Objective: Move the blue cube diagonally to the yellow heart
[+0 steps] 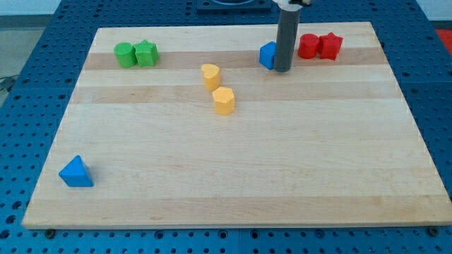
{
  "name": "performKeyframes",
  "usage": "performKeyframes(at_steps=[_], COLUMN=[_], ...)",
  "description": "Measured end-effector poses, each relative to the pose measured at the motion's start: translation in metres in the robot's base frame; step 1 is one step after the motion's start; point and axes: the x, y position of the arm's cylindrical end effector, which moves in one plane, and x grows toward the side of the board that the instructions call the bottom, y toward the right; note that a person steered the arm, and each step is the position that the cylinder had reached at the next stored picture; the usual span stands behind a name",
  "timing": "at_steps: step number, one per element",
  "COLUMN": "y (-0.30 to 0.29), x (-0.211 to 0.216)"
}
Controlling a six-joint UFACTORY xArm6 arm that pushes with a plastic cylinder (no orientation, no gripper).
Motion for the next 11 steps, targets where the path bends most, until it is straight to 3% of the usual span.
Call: performKeyframes(at_steps=[2, 4, 11], y=[0.027, -0.002, -0.08], x=[-0.003, -0.034, -0.059])
